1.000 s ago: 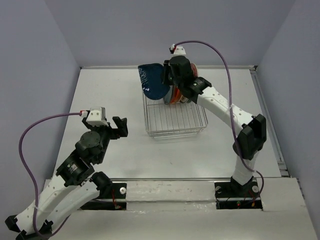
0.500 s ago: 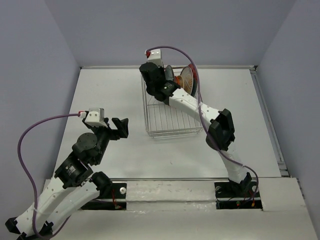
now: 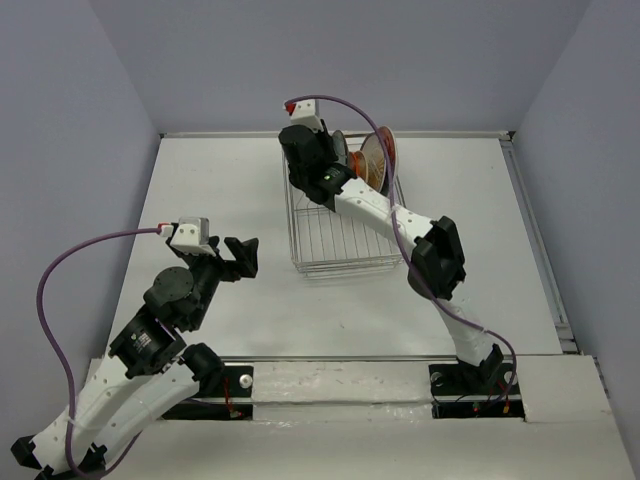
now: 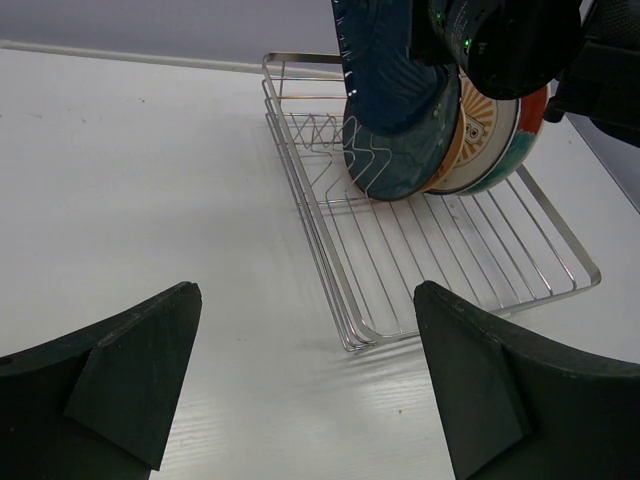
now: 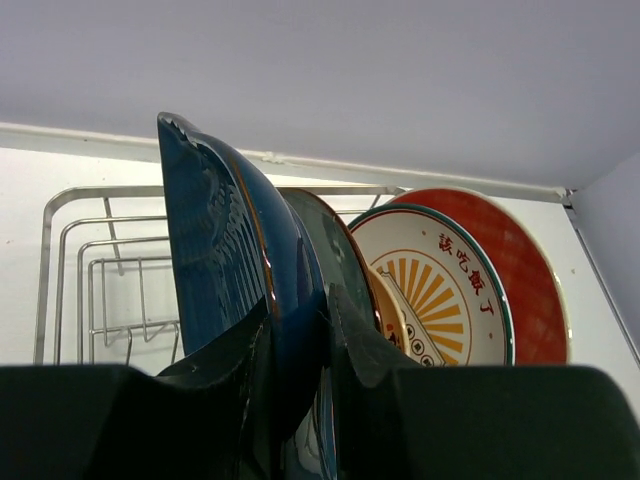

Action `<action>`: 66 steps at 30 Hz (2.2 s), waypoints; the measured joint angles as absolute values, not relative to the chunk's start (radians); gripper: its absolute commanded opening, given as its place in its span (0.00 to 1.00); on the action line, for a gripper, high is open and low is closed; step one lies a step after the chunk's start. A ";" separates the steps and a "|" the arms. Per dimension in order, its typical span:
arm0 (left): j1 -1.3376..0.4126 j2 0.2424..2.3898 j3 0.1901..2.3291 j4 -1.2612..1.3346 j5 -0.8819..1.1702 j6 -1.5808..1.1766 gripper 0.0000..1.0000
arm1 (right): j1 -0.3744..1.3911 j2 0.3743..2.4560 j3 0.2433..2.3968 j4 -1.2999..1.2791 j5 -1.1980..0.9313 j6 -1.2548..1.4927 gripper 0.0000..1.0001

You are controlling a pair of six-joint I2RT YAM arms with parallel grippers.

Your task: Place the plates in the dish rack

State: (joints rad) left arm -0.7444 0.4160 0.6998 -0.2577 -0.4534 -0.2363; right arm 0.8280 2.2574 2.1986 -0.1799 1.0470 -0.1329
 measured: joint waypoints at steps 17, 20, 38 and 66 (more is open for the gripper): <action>-0.744 0.411 0.700 -0.257 -0.456 -0.236 0.99 | 0.818 2.334 2.193 -0.164 1.038 -0.151 0.07; -0.744 0.413 0.700 -0.257 -0.456 -0.236 0.99 | 0.818 2.334 2.189 -0.163 1.037 -0.150 0.07; -0.744 0.428 0.700 -0.257 -0.458 -0.236 0.99 | 0.807 2.350 2.151 -0.177 0.997 -0.015 0.10; -0.738 0.456 0.695 -0.251 -0.518 -0.236 0.99 | 0.807 2.048 1.924 -0.279 0.722 0.286 0.99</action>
State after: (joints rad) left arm -0.7380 0.4561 0.6952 -0.2508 -0.5182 -0.2363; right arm 0.8066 2.0480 1.9236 -0.2794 0.7219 0.2859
